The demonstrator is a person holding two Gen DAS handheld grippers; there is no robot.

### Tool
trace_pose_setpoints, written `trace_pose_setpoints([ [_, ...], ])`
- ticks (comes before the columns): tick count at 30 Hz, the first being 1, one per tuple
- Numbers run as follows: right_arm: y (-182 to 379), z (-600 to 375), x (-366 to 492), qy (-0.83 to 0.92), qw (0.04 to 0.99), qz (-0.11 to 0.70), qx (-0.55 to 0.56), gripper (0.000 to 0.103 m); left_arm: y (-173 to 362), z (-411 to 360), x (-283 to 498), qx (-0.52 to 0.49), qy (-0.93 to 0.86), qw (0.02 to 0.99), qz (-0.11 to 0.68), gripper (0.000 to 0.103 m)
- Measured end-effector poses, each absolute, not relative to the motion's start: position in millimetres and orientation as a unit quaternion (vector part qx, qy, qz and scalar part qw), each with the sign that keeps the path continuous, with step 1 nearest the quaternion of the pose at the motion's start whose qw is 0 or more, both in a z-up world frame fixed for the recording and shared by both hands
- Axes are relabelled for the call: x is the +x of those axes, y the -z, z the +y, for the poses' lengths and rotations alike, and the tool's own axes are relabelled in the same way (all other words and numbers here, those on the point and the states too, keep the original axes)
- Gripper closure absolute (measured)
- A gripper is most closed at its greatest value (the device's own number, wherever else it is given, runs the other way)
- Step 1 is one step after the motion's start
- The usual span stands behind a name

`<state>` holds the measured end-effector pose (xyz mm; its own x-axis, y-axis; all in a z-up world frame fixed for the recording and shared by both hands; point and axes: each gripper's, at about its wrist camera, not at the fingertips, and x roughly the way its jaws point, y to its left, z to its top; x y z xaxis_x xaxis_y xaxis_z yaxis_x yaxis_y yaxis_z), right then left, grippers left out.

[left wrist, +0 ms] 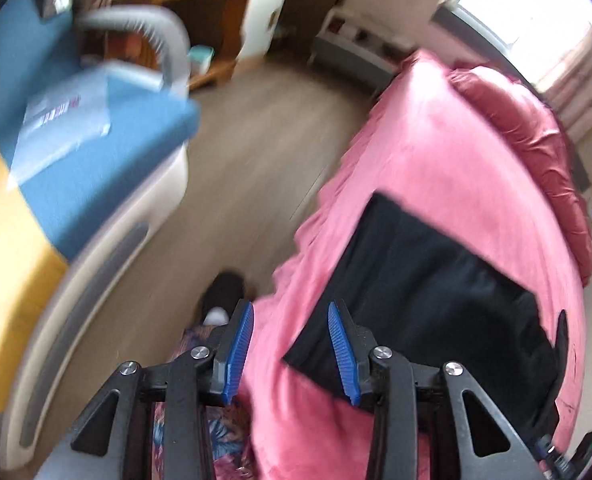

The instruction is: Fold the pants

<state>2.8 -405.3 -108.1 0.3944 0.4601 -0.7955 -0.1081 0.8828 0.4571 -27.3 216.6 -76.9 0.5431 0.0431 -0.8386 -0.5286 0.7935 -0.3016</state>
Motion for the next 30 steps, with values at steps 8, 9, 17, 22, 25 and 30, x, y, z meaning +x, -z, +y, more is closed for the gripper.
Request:
trace_pose_setpoints([
  [8,68.3,-438.0,96.3,-0.056,0.869,0.468,0.149,0.049,71.7,114.2,9.2,-0.198,0.033,0.86,0.47,0.063],
  [9,67.9,-438.2,111.9,-0.046,0.869,0.469,0.147,0.046,73.7,96.7,12.8,-0.19,0.063,0.857,0.474,0.063],
  [17,88.6,-422.2,230.6,0.038,0.852,0.512,0.103,0.032,87.2,5.2,32.6,-0.13,0.173,0.828,0.518,0.064],
  [22,128.9,-424.2,257.1,0.07,0.816,0.57,0.068,0.037,88.7,-11.8,36.5,-0.102,0.179,0.833,0.514,0.065],
  [25,132.1,-429.9,251.1,0.079,0.818,0.567,0.051,0.088,85.8,-19.7,37.0,-0.097,0.191,0.833,0.51,0.065],
  [30,106.5,-462.6,221.2,0.055,0.84,0.527,0.115,0.096,83.2,-37.1,36.6,-0.068,0.22,0.829,0.51,0.065],
])
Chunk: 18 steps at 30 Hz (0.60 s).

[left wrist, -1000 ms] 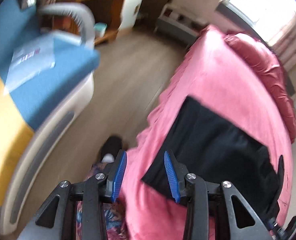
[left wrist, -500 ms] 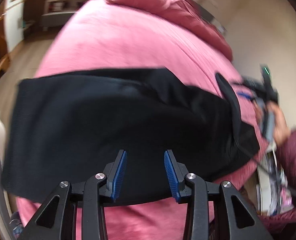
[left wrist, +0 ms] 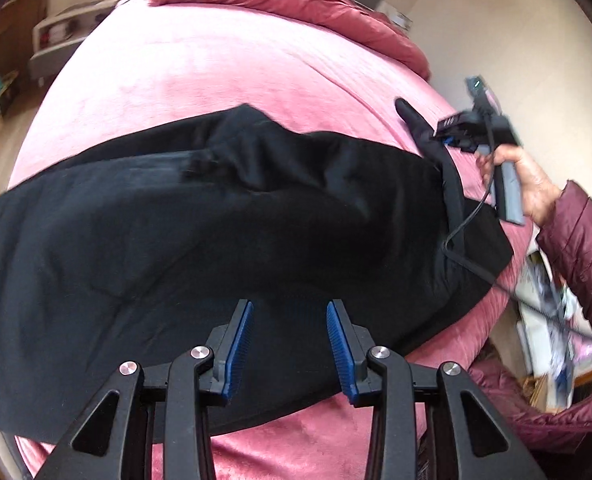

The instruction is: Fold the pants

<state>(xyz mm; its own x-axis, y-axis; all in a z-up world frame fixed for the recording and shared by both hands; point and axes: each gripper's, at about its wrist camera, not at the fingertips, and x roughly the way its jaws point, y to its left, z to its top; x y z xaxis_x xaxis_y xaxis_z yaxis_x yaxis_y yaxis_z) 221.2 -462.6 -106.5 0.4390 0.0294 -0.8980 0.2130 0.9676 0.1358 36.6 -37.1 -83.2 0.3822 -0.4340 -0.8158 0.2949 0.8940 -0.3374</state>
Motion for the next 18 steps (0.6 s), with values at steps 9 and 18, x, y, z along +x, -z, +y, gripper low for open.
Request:
trace_pose_setpoints([
  [9,42.0,-558.0,108.1,0.049,0.864,0.402,0.3,0.096,72.8,-94.5,31.1,0.011,0.299,0.819,0.49,0.065],
  [18,91.1,-631.3,-35.6,0.104,0.816,0.361,0.439,0.096,80.8,-130.0,29.3,0.055,0.323,0.8,0.502,0.064],
])
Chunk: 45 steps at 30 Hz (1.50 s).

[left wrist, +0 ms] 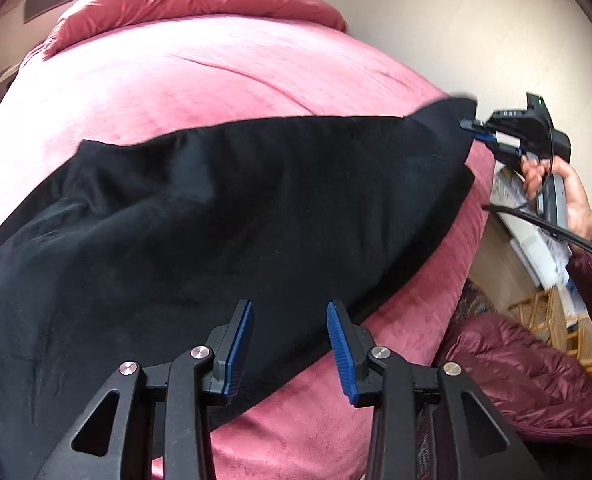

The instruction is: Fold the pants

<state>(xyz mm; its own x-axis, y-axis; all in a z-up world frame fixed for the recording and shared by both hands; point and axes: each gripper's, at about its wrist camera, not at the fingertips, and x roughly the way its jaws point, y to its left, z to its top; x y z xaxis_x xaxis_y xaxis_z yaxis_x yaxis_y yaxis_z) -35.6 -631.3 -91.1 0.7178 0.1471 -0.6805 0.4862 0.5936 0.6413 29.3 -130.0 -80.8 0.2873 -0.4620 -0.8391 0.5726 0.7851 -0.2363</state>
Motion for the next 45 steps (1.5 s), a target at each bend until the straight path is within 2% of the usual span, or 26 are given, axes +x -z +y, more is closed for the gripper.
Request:
trace_pose_setpoints([
  [5,157.6,-640.0,-66.4,0.122,0.775,0.382,0.489,0.095,98.5,-144.7,27.7,0.103,0.318,0.782,0.526,0.064],
  [12,177.6,-659.2,-63.8,0.127,0.769,0.353,0.518,0.072,114.6,-157.3,29.4,0.123,0.311,0.777,0.534,0.064],
  [16,173.4,-678.7,-57.9,0.15,0.769,0.353,0.512,0.072,113.0,-152.9,31.9,0.112,0.316,0.778,0.532,0.064],
  [17,171.5,-683.9,-57.3,0.154,0.769,0.356,0.508,0.076,112.9,-151.7,31.7,0.108,0.319,0.778,0.53,0.065],
  [18,170.2,-688.4,-54.3,0.159,0.769,0.359,0.504,0.086,112.3,-149.6,32.3,0.106,0.32,0.778,0.53,0.067],
  [19,168.3,-690.4,-51.9,0.163,0.771,0.362,0.497,0.093,112.8,-147.9,32.6,0.106,0.32,0.778,0.53,0.074],
  [20,163.5,-692.7,-53.3,0.167,0.774,0.366,0.489,0.095,113.0,-146.6,33.0,0.108,0.318,0.778,0.53,0.078],
  [22,149.4,-692.3,-52.8,0.167,0.788,0.367,0.466,0.095,112.6,-141.7,34.7,0.1,0.319,0.779,0.531,0.083],
  [25,126.9,-691.0,-62.2,0.162,0.809,0.355,0.44,0.096,108.5,-129.2,36.3,0.078,0.326,0.777,0.533,0.084],
  [28,127.7,-694.9,-75.6,0.172,0.802,0.367,0.439,0.096,102.7,-117.5,35.1,0.057,0.327,0.777,0.535,0.084],
  [33,160.3,-701.1,-85.1,0.18,0.773,0.394,0.464,0.094,93.5,-81.4,35.4,-0.005,0.305,0.789,0.534,0.081],
  [36,160.9,-703.6,-95.6,0.18,0.767,0.383,0.482,0.078,87.0,-56.1,31.2,-0.01,0.27,0.805,0.528,0.078],
  [38,154.6,-700.7,-103.7,0.176,0.771,0.385,0.475,0.072,83.6,-39.8,26.8,-0.007,0.253,0.813,0.524,0.074],
  [45,147.7,-626.1,-111.6,0.035,0.77,0.433,0.467,0.072,86.3,-30.1,4.5,0.046,0.25,0.818,0.516,0.069],
])
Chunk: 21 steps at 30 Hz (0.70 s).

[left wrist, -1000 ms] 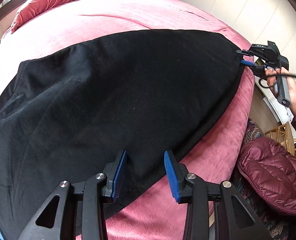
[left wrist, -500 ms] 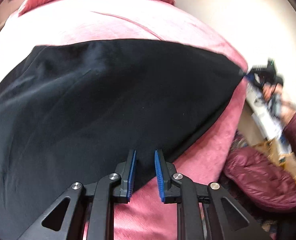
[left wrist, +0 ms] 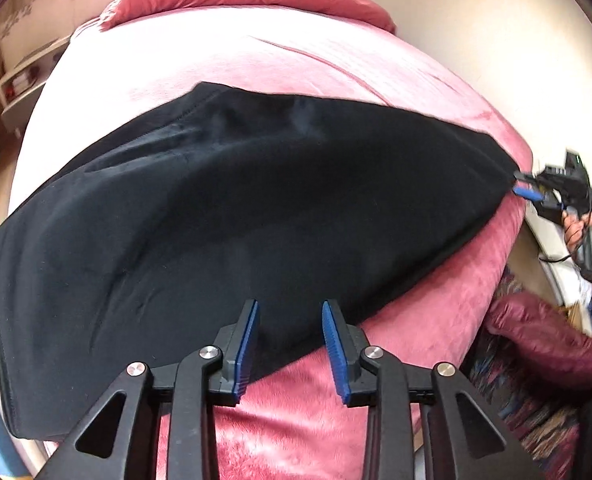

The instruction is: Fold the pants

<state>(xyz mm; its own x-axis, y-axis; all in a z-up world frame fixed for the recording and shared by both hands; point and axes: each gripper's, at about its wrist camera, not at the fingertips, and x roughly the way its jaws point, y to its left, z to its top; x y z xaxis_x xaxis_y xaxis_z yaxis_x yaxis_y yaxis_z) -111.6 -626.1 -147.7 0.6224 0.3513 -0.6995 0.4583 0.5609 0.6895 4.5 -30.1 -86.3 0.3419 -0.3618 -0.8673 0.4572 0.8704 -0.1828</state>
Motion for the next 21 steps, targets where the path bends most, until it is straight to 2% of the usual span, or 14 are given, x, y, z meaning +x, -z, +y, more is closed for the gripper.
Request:
trace_pose_setpoints([
  [7,179.0,-512.2,-98.1,-0.088,0.718,0.502,0.474,0.071,99.3,-46.0,-4.4,0.085,0.26,0.813,0.513,0.069],
  [14,184.3,-497.8,-91.4,-0.078,0.715,0.514,0.468,0.072,104.6,-37.3,-3.0,0.059,0.272,0.812,0.513,0.07],
  [17,181.6,-491.4,-85.9,-0.063,0.725,0.518,0.451,0.094,106.0,-32.2,-3.0,0.051,0.264,0.815,0.513,0.085],
  [19,172.9,-487.0,-85.3,-0.063,0.737,0.519,0.43,0.095,104.5,-27.1,-0.1,0.047,0.26,0.817,0.513,0.099],
  [21,157.8,-487.5,-85.1,-0.069,0.75,0.511,0.415,0.096,98.0,-20.7,-3.6,0.038,0.266,0.819,0.506,0.102],
])
